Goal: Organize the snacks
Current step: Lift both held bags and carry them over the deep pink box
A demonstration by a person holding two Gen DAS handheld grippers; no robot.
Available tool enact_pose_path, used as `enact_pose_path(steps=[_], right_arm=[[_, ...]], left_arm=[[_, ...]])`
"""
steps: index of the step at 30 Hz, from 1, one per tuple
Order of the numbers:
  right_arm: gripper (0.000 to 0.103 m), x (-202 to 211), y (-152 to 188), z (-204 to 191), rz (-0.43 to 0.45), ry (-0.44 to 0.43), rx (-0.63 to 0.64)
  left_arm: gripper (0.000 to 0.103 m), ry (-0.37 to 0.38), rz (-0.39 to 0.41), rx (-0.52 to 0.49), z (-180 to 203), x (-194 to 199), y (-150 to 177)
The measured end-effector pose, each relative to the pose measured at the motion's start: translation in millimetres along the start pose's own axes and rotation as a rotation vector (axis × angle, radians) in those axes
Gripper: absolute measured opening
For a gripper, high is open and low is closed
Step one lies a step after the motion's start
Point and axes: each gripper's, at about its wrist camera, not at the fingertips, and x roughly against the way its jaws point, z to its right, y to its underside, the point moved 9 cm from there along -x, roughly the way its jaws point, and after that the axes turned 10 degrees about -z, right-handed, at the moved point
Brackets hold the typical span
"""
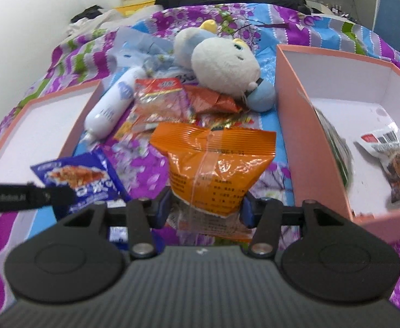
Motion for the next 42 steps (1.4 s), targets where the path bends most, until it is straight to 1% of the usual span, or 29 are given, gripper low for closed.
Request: enact_pose_path(steps=[5,8,12,15,20,24,32,42], right_arm=[[0.053,19.5,25.2,-4.4,-0.03,-0.017,0.021],[0.053,33.2,37.3,-8.0,-0.035,-0.032,0.044],[0.053,46.9,48.3,-8.8,-0.035,-0.044,0.064],[0.053,57.7,49.8,-8.6,-0.02,-0.048,0.078],[0.053,75.8,42.7,-3.1,0.02,-0.047,0.084],[0.053,93.9,32.5,2.4,0.055,-0.043,0.085],[0.053,130.9,8.2,17.6,0.128,-0.039,0.083],[0.053,174.5,-22.0,44.2,0.215,-0.049,0.047]], left_arm=[[0.014,-0.019,-0.005,-0.002,-6.1,19.4,27.9],[0.014,-0.032,0.009,-0.005,-8.0,32.2,40.4],[0.014,-0.048,0.031,0.007,-8.6,46.4,49.7],[0.013,-0.053,0.062,0.01,-5.8,60.5,50.6],[0.013,-0.053,0.122,-0.007,9.2,86.9,44.9],[0.013,-0.037,0.155,-0.018,25.2,105.0,38.3],[0.013,-0.014,0.201,-0.092,74.8,136.0,25.3],[0.013,0.035,0.271,-0.153,131.6,171.3,0.9]])
